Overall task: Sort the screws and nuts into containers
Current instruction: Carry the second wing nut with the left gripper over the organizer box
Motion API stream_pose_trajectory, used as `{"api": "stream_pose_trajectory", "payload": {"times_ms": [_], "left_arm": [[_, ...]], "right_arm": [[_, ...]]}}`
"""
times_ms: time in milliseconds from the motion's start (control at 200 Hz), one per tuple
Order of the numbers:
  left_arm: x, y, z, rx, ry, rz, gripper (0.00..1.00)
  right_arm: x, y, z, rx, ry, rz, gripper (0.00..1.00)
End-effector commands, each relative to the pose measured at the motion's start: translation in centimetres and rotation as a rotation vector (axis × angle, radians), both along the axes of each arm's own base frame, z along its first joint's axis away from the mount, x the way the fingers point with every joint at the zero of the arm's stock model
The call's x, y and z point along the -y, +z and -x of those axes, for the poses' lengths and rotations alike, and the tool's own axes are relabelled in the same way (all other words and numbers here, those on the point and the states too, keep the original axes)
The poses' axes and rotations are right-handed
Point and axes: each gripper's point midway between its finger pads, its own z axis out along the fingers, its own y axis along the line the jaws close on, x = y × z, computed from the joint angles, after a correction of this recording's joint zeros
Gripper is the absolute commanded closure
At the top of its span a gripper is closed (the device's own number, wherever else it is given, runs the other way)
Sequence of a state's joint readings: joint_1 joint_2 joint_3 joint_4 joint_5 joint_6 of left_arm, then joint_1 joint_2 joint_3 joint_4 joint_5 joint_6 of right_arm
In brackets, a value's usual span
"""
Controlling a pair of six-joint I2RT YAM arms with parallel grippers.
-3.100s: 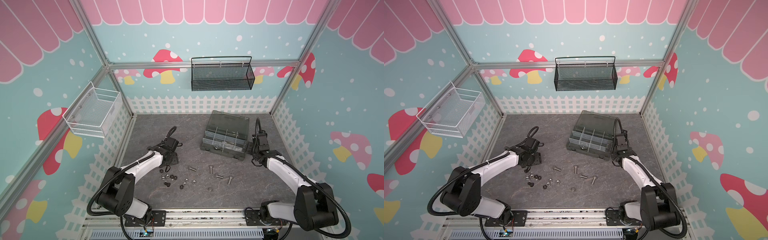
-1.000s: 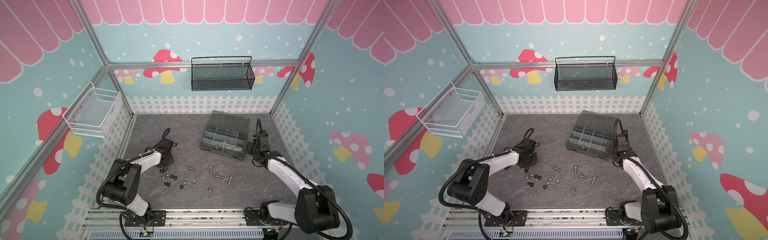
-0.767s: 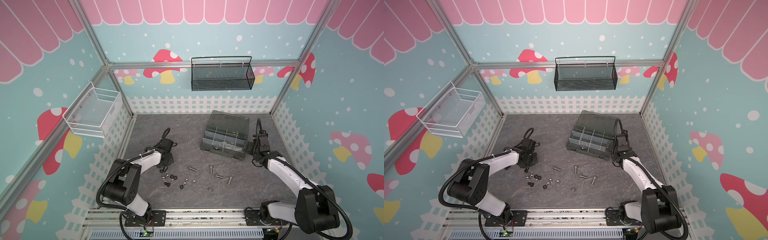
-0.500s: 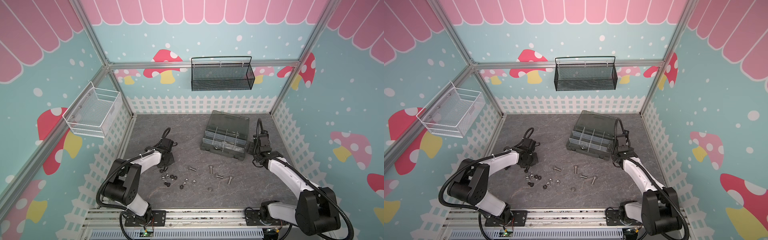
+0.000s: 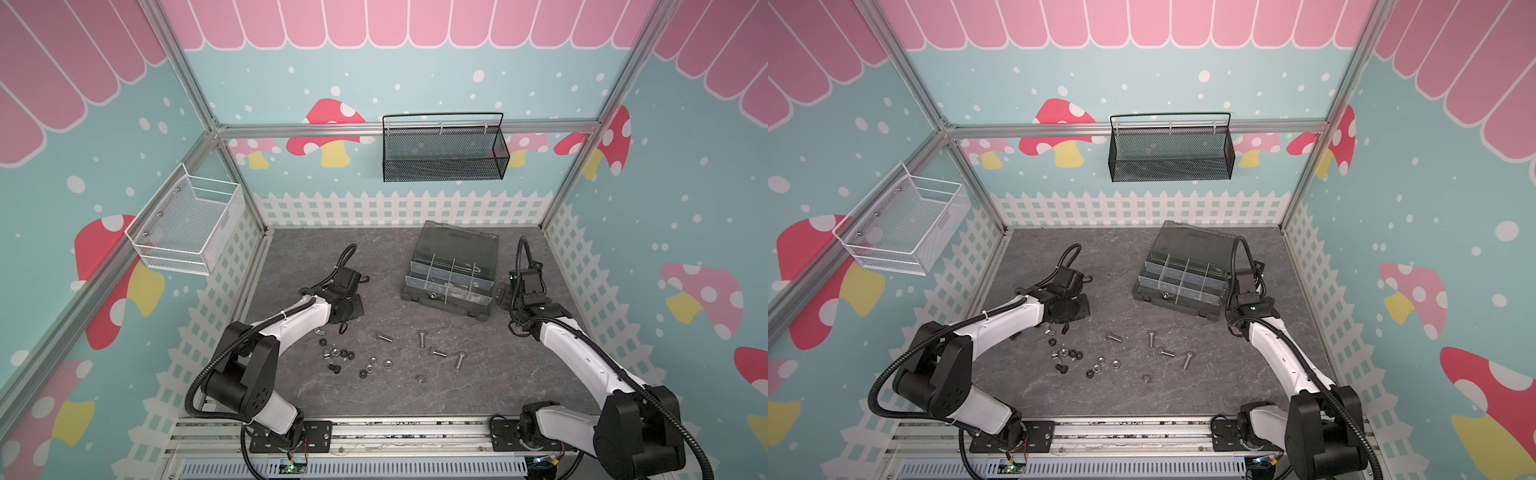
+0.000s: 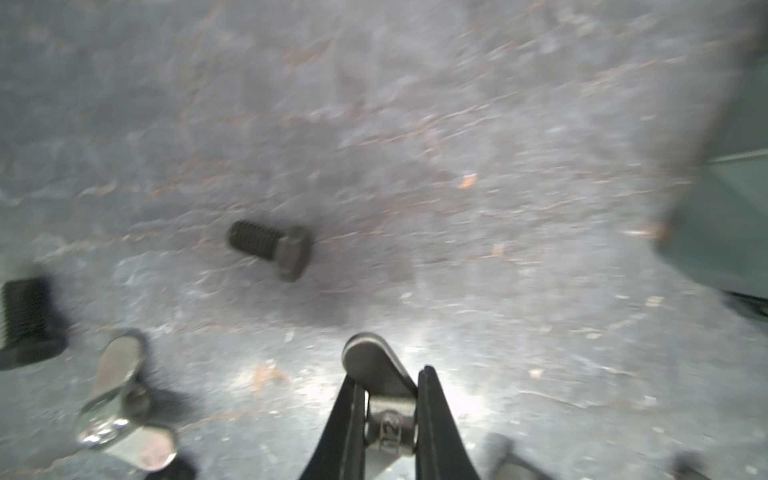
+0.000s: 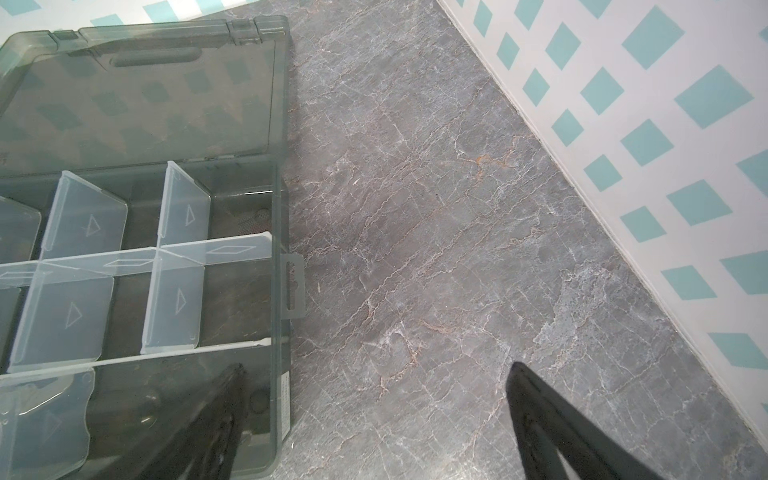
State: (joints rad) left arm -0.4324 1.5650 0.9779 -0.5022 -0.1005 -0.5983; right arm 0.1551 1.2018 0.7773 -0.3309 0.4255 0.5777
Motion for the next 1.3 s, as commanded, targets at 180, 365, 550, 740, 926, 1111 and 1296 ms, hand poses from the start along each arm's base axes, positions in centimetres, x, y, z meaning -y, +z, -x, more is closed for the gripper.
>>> {"api": "stream_pose_trajectory", "payload": {"times_ms": [180, 365, 550, 740, 926, 1111, 1296], "left_arm": [[10.8, 4.8, -3.0, 0.131, -0.236, 0.092, 0.90], [17.5, 5.7, -4.4, 0.176, -0.391, 0.099, 0.90], [21.8, 5.8, -6.0, 0.232, -0.568, 0.068, 0.90], [23.8, 4.9, -6.2, 0.290, -0.819, -0.002, 0.90], [24.8, 3.6, -5.9, 0.316, -0.995, -0.056, 0.90], [24.9, 2.4, -6.1, 0.336, -1.096, -0.121, 0.89], [24.8, 1.8, -6.4, 0.342, -1.145, -0.168, 0.86]], "right_arm": [[-0.6, 0.2, 0.2, 0.034, 0.014, -0.058, 0.02], [-0.9, 0.1, 0.0, 0.034, 0.032, -0.064, 0.02], [-1.0, 0.4, 0.0, 0.045, 0.037, -0.067, 0.02], [-1.2, 0.4, -0.1, 0.045, 0.044, -0.076, 0.02], [-1.2, 0.6, 0.0, 0.055, 0.042, -0.082, 0.02], [-1.4, 0.7, 0.2, 0.061, 0.046, -0.096, 0.02], [-1.4, 1.2, 0.2, 0.075, 0.046, -0.103, 0.02]]}}
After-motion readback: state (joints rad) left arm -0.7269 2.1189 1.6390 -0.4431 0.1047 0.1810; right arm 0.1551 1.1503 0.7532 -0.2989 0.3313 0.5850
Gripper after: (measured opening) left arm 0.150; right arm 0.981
